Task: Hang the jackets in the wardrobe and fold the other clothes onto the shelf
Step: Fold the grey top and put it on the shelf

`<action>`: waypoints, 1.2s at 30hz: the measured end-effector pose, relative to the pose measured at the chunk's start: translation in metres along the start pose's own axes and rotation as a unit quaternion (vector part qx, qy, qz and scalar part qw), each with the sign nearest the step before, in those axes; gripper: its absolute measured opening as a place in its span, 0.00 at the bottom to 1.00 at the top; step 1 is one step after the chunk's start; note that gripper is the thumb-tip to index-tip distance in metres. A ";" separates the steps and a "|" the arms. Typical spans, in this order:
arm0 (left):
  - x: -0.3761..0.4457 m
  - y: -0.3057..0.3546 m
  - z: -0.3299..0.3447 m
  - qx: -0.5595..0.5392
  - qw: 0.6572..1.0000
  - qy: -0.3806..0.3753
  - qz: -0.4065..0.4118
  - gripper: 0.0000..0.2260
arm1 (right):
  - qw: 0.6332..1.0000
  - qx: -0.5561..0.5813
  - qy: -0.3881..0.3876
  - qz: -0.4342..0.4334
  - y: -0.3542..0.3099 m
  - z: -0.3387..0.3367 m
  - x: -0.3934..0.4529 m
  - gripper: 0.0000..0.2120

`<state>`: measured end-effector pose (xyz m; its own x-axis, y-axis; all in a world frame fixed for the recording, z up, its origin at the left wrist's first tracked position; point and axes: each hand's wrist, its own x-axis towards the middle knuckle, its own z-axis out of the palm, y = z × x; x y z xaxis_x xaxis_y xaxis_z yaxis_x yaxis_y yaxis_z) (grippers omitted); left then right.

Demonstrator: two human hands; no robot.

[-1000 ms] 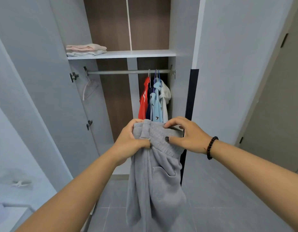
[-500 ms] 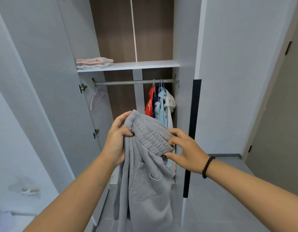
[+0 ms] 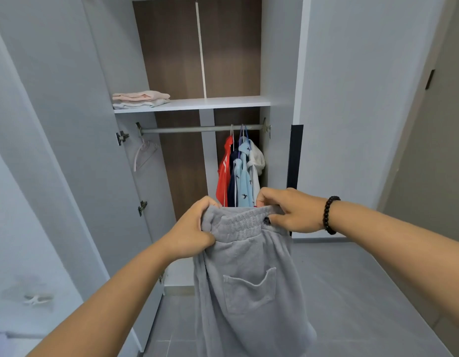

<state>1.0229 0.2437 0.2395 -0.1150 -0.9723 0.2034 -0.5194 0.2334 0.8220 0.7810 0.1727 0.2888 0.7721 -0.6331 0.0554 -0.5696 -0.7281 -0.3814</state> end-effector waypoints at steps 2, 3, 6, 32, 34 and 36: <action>0.002 -0.001 0.006 -0.012 0.999 0.037 -0.009 0.14 | 1.000 -0.004 -0.014 0.017 -0.003 0.002 -0.001 0.10; 0.004 -0.002 0.008 -0.018 0.998 0.058 -0.013 0.14 | 1.000 -0.001 -0.016 0.024 -0.003 0.003 -0.002 0.11; 0.009 -0.002 0.012 -0.034 0.996 0.083 -0.004 0.16 | 0.998 -0.020 -0.015 0.063 -0.006 0.009 -0.003 0.26; -0.008 -0.009 -0.002 -0.233 0.957 0.168 -0.041 0.20 | 0.997 0.020 0.055 0.055 -0.043 0.023 0.045 0.09; -0.011 -0.018 -0.003 -0.275 0.950 0.121 -0.087 0.18 | 0.997 -0.004 0.053 0.053 -0.045 0.020 0.049 0.11; -0.016 -0.029 -0.001 -0.308 0.940 0.091 -0.112 0.18 | 0.998 -0.020 0.043 0.052 -0.047 0.015 0.051 0.14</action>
<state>1.0404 0.2524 0.2130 0.1142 -0.9930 0.0303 0.0817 0.0398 0.9959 0.8513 0.1786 0.2955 0.6820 -0.7249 0.0964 -0.6577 -0.6657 -0.3527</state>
